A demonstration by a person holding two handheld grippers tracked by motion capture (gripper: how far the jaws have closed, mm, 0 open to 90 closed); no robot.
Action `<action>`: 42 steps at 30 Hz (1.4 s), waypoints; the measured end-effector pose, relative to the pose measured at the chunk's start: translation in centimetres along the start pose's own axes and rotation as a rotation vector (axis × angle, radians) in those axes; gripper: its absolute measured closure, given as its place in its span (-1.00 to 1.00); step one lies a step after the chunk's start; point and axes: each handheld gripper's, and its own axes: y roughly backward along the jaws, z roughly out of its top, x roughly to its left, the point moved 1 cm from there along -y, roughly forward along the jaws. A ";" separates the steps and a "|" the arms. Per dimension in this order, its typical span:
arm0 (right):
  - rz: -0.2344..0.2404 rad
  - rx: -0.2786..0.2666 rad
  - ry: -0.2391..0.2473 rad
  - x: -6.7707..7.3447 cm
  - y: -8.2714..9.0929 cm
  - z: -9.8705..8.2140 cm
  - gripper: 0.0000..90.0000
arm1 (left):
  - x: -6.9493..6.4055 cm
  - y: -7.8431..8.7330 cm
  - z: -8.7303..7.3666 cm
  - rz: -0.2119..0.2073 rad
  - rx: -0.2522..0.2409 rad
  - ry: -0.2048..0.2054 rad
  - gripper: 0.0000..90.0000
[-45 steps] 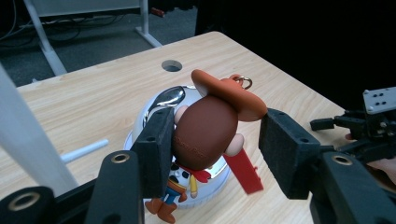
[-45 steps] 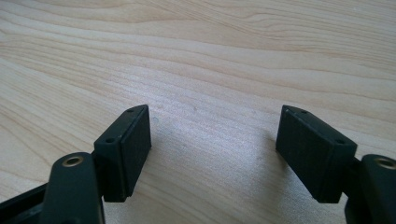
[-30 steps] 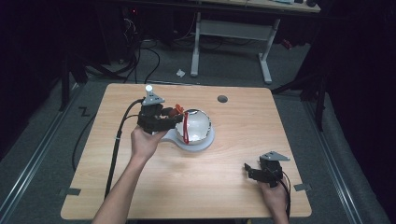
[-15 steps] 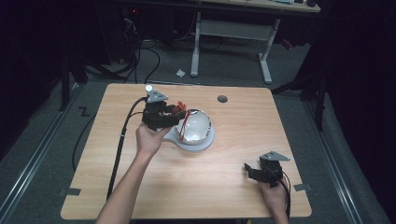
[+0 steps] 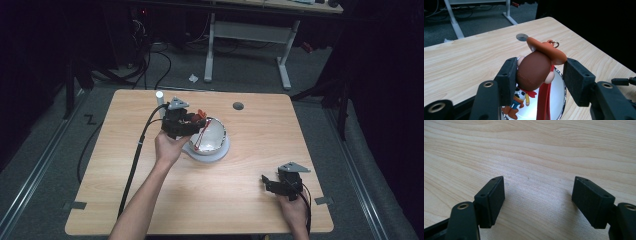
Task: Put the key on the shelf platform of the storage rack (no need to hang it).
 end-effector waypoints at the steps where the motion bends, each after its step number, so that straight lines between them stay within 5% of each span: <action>1: 0.000 0.000 0.000 0.0 0.0 0.0 -0.41 | 0.0 0.0 0.0 0.000 0.000 0.000 0.04; 17: 0.000 0.000 0.000 0.0 0.0 0.0 -0.41 | -0.6 -3.0 -1.1 -0.023 0.046 0.015 0.04; 42: 0.000 0.000 0.001 0.0 0.0 0.0 -0.41 | -0.2 -5.2 -3.0 -0.001 0.106 0.026 0.04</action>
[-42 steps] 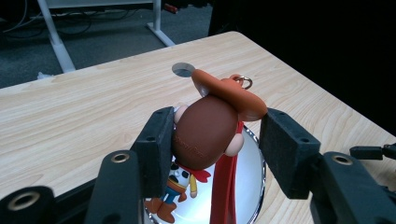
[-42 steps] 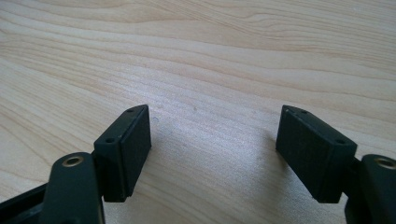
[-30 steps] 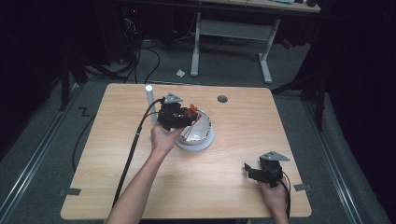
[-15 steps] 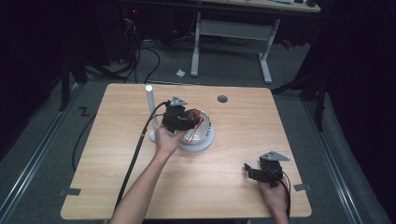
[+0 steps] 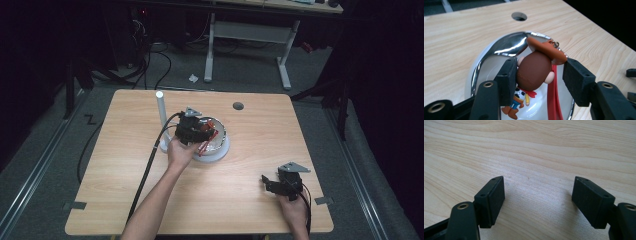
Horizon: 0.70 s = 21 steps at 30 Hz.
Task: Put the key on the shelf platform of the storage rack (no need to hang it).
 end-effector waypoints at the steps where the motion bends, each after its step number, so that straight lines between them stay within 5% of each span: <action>1: 0.000 0.000 0.000 0.0 0.0 0.0 -0.41 | 0.1 -0.1 -0.1 -0.007 0.000 0.004 0.04; 10: 0.000 0.000 0.000 0.0 0.0 0.0 -0.41 | -0.2 -1.1 -0.5 0.009 0.046 -0.017 0.04; 21: 0.000 0.001 0.000 0.0 0.0 0.0 -0.41 | 0.8 -1.8 -0.9 0.031 0.085 0.009 0.03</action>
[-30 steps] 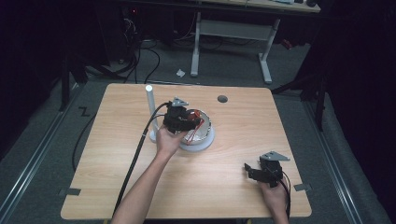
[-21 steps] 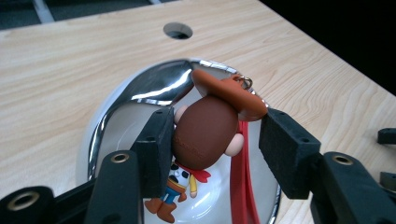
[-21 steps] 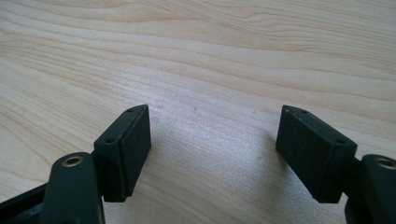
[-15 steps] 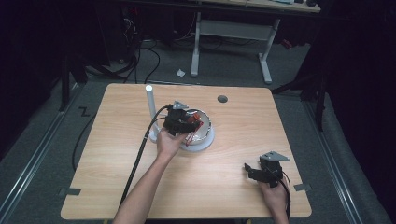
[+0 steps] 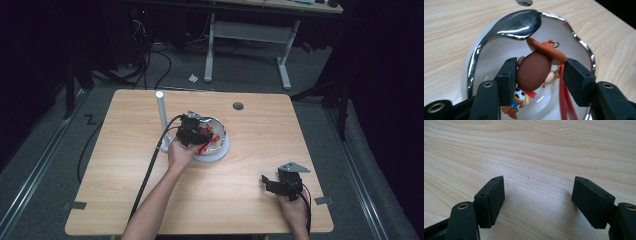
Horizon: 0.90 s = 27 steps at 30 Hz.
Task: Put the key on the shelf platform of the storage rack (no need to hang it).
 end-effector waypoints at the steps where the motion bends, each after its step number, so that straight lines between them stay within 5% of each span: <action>1: 0.000 0.000 0.000 0.0 0.0 0.0 -0.41 | 0.1 0.0 0.0 0.003 0.003 0.003 0.03; 12: 0.000 0.000 -0.001 0.0 0.0 0.0 -0.41 | -0.1 -0.2 -0.5 0.032 0.014 -0.019 -0.08; 27: 0.000 0.000 0.000 0.0 0.0 0.0 -0.41 | -0.2 3.1 -0.8 0.023 -0.062 -0.037 -0.23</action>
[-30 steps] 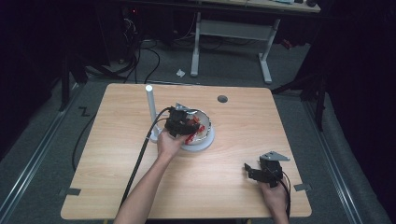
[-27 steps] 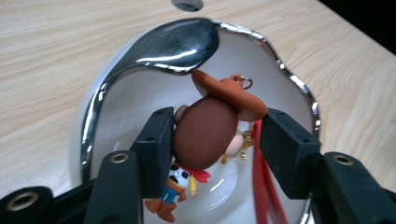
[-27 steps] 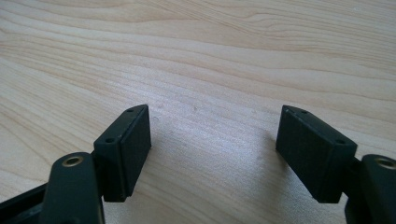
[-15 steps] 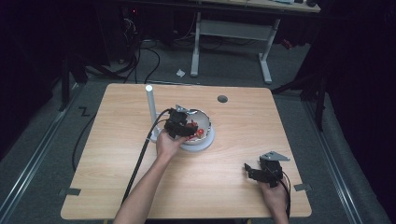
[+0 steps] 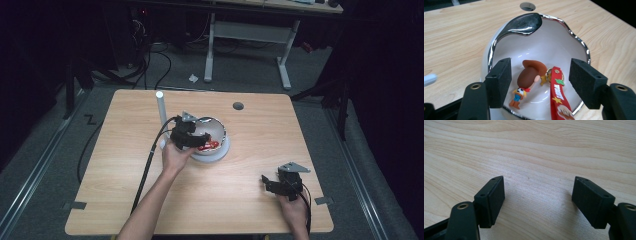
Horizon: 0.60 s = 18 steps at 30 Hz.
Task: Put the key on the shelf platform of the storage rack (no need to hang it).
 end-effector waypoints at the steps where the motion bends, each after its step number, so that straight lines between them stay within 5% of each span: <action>1: 0.000 -0.001 -0.001 0.0 0.0 0.0 -0.41 | 0.1 0.3 -0.1 0.002 -0.002 -0.003 -0.23; 18: 0.000 -0.001 -0.001 0.0 0.0 0.0 -0.41 | 1.3 4.9 -1.3 0.016 -0.056 0.011 -0.25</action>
